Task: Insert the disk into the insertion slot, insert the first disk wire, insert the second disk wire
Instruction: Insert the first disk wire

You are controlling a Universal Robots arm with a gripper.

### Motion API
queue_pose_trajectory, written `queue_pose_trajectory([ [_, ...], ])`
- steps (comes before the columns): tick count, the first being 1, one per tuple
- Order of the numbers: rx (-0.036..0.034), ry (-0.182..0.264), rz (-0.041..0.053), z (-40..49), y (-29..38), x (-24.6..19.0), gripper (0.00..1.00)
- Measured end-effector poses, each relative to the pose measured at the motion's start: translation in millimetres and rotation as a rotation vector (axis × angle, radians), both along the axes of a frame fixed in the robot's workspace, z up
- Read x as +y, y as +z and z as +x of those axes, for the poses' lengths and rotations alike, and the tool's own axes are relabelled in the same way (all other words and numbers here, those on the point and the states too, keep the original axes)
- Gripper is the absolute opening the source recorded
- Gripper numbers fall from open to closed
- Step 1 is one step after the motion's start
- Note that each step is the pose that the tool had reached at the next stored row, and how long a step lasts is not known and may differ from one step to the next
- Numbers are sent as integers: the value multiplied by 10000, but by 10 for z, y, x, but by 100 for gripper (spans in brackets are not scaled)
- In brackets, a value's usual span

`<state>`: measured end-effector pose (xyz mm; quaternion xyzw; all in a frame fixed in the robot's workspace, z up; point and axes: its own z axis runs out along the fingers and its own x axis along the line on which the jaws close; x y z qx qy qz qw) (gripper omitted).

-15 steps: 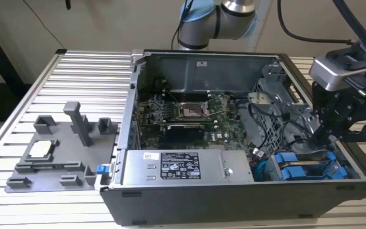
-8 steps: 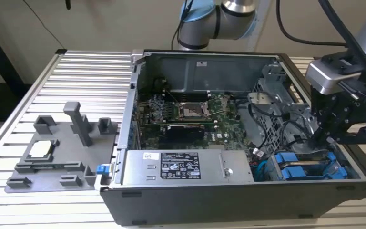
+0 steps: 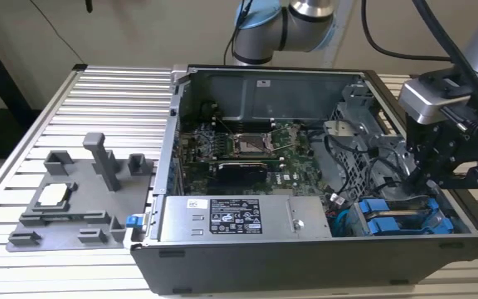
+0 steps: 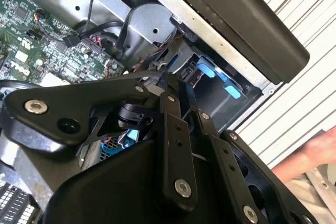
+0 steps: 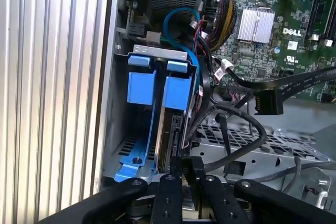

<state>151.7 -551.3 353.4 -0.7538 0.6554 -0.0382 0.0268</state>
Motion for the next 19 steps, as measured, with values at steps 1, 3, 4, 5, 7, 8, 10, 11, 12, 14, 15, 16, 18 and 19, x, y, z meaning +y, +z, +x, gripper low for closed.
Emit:
queue_pose_trajectory([
  [1, 0, 0, 6, 0, 0, -10, 19],
  [3, 1, -15, 50, 0, -1, -38, 19],
  [4, 0, -28, 74, 0, -1, -48, 19],
  [5, 0, -43, 107, 0, -2, -57, 19],
  [7, 0, -85, 204, 0, -4, -70, 19],
  [8, 0, -111, 253, 0, -5, -75, 19],
  [10, -1, -213, 337, 0, -10, -94, 19],
  [11, -2, -253, 339, 0, -11, -107, 19],
  [12, -2, -294, 341, 0, -13, -119, 19],
  [14, -4, -397, 340, 0, -18, -135, 19],
  [15, -5, -465, 342, 0, -23, -140, 19],
  [16, -7, -547, 343, 0, -28, -142, 19],
  [18, -10, -751, 338, 0, -36, -145, 19],
  [19, -12, -856, 338, 0, -40, -145, 19],
])
